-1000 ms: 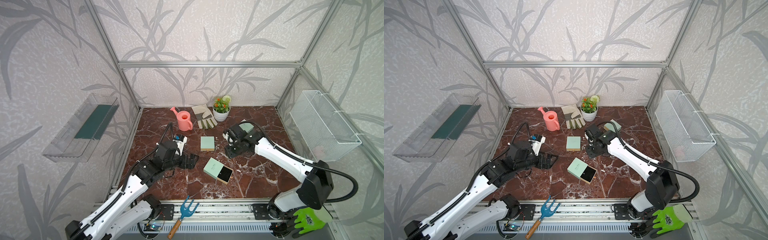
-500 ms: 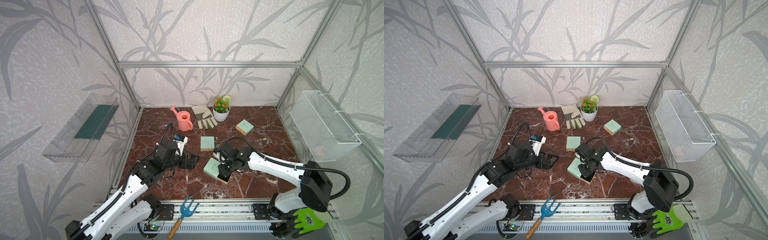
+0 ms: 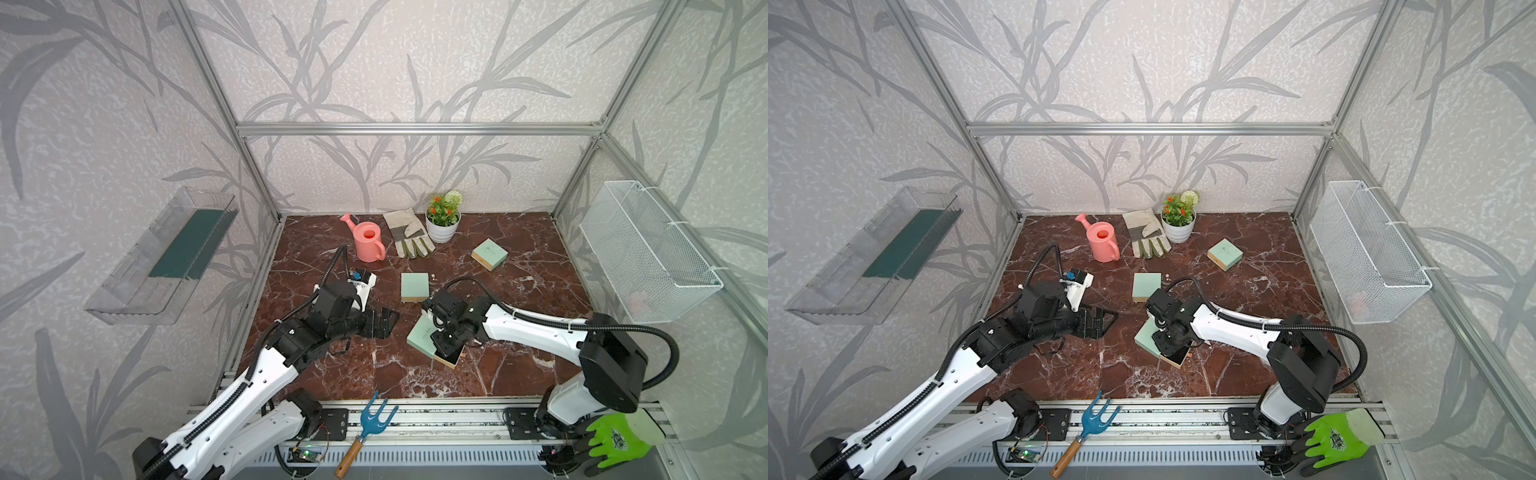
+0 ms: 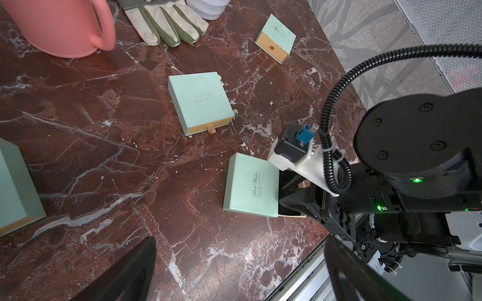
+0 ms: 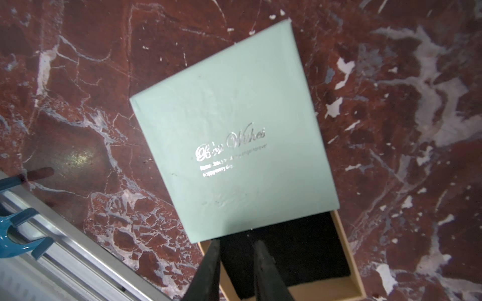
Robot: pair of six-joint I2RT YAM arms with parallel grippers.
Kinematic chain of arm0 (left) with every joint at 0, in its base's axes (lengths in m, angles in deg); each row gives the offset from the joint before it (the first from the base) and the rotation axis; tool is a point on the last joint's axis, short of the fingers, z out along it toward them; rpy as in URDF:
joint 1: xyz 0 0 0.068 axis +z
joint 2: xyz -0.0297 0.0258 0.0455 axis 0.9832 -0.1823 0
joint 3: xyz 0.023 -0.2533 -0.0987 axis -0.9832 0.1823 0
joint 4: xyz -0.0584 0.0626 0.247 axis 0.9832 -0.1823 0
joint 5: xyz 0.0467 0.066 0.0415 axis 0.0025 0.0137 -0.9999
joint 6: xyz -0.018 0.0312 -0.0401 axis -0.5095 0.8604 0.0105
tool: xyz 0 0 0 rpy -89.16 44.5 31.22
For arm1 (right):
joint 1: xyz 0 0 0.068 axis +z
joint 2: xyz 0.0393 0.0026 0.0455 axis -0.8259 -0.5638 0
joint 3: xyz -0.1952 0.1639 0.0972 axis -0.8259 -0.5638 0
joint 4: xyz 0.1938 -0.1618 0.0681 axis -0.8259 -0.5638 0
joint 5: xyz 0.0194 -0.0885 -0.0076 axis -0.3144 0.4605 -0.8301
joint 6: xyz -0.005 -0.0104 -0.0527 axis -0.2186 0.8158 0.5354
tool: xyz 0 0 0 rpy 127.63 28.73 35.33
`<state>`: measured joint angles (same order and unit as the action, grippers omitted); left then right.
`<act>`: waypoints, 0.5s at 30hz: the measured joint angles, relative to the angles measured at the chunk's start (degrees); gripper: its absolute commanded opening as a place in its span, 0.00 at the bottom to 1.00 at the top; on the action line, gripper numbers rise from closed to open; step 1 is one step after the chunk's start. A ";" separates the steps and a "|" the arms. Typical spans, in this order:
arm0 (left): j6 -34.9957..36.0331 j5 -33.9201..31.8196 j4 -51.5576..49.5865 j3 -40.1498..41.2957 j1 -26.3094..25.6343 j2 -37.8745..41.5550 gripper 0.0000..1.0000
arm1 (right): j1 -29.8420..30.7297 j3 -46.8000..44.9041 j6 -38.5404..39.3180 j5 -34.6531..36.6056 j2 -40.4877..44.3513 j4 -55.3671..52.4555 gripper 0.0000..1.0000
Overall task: Take out the earrings from the drawer-style jewelry box
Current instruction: Pick up the earring from the drawer.
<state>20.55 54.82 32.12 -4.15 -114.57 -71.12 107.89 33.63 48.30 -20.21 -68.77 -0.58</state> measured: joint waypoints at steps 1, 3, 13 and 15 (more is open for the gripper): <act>0.00 -0.02 0.00 0.00 0.00 -0.04 0.99 | 0.02 0.00 0.07 0.48 -0.26 -0.09 0.23; 0.00 -0.07 0.00 0.00 0.00 -0.13 0.99 | 0.02 0.00 0.11 0.96 -0.72 -0.35 0.23; 0.00 -0.07 0.00 0.00 0.00 -0.46 0.99 | 0.17 -0.52 0.13 1.18 -1.77 -0.17 0.21; 0.00 -0.07 -0.02 0.00 0.00 -0.59 0.99 | 0.26 -0.55 0.15 1.20 -2.01 -0.09 0.20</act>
<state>20.55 54.76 32.09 -4.15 -114.57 -71.71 108.15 33.08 48.45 -19.01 -70.78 -0.66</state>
